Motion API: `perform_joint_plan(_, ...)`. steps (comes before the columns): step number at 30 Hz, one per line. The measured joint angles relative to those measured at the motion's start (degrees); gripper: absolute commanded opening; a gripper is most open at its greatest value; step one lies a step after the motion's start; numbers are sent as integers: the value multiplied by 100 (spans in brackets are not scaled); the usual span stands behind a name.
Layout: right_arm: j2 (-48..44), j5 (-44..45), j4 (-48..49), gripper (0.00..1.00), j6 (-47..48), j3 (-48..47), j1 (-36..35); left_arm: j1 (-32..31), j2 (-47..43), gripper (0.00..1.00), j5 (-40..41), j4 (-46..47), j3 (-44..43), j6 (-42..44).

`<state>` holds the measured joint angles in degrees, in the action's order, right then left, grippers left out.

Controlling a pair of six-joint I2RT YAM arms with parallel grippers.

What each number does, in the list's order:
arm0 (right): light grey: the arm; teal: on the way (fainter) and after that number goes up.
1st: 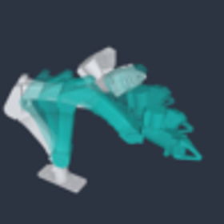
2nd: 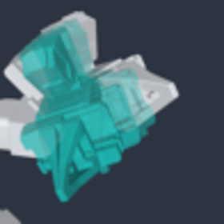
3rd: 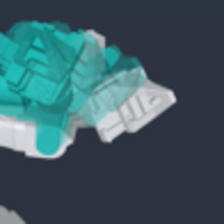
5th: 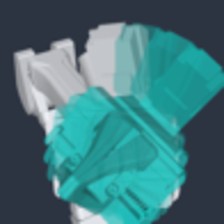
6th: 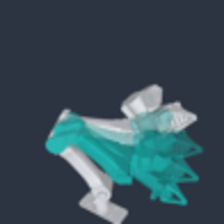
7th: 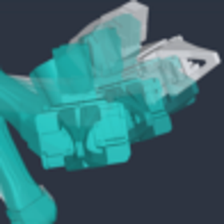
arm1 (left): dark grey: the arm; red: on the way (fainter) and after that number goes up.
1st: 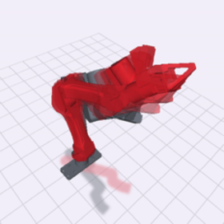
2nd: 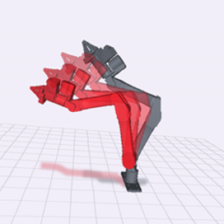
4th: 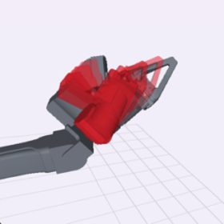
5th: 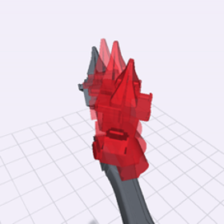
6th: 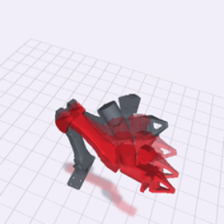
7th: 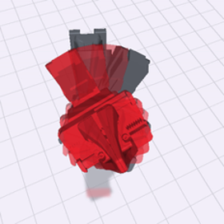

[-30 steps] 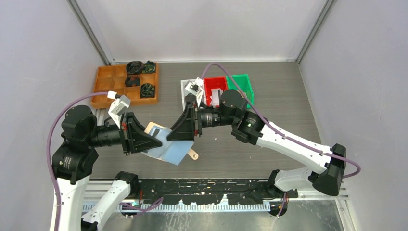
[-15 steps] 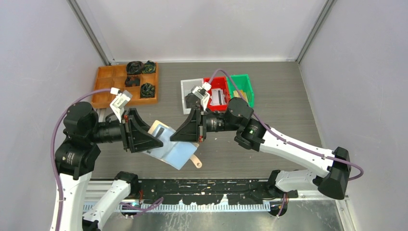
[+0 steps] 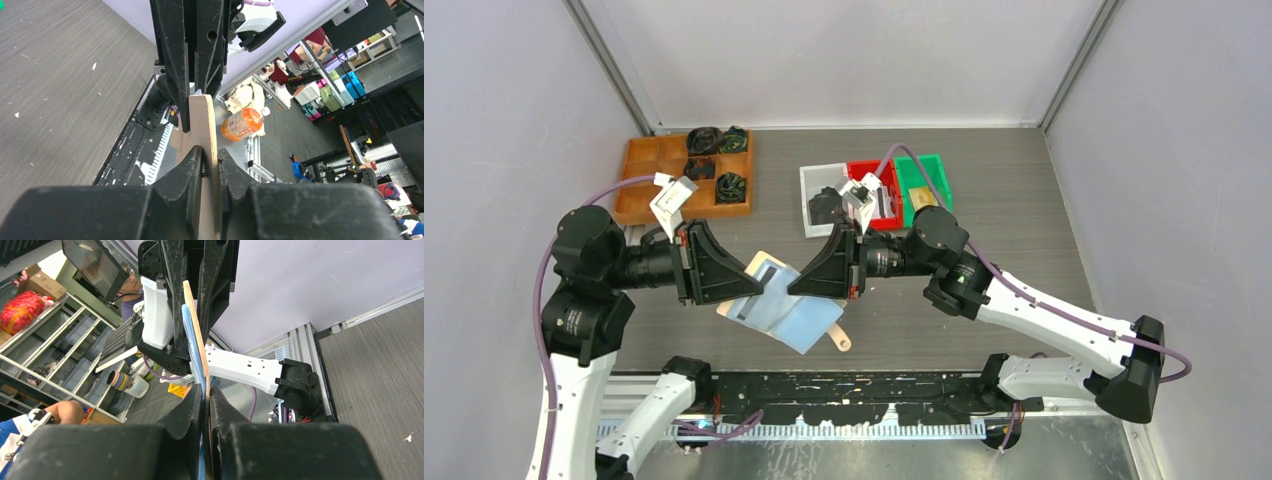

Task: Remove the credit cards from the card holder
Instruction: Remove the credit card from the card holder.

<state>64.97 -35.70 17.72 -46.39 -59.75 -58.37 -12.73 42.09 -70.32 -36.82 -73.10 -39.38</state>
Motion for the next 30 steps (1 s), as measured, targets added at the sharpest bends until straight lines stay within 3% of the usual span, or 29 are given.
perform_joint_plan(9, -44, -9, -4, 9, 17, 0, 0, 0, -2, 17, 17, 411, 133, -575)
perform_joint_plan(12, -44, -20, -28, 10, 17, 0, 7, 0, -61, 11, 133, 518, 221, -675)
perform_joint_plan(15, -44, -26, -57, 34, 20, 0, 9, -2, -153, 1, 332, 535, 267, -671)
perform_joint_plan(20, -42, -111, -184, 69, 83, 0, 9, -2, -264, 0, 710, 511, 269, -483)
perform_joint_plan(30, -127, -116, -236, 99, 155, 0, 9, -2, -407, 0, 1119, 271, 240, 118)
